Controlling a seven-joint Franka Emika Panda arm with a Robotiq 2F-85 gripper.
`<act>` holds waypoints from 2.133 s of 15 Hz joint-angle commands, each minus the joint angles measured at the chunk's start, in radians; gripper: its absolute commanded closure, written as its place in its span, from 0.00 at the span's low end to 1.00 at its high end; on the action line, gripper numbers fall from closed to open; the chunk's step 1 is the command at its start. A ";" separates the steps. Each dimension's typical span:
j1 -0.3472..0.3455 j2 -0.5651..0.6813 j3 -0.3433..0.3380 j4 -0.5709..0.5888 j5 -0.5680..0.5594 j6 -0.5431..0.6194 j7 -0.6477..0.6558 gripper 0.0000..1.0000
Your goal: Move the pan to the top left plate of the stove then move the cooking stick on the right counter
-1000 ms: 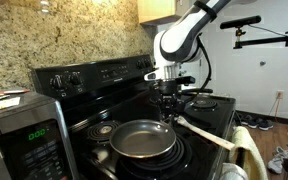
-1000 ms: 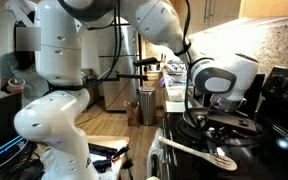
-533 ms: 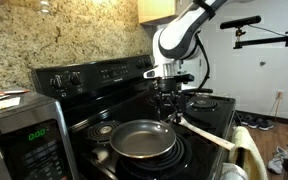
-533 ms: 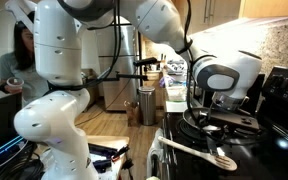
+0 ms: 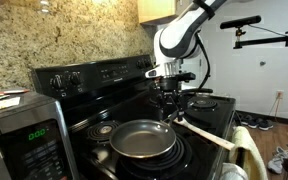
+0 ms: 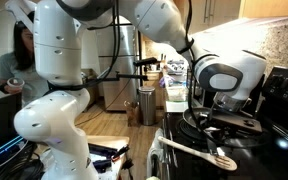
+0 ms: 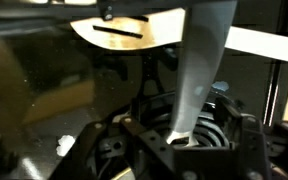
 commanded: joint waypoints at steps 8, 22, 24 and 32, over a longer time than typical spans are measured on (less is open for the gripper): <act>-0.010 -0.010 0.005 0.007 -0.013 -0.030 0.002 0.99; -0.031 0.012 0.004 0.092 0.087 -0.042 0.019 0.94; -0.034 0.026 0.002 0.116 0.089 -0.046 0.026 0.94; -0.053 0.131 0.012 0.256 0.133 -0.054 0.072 0.94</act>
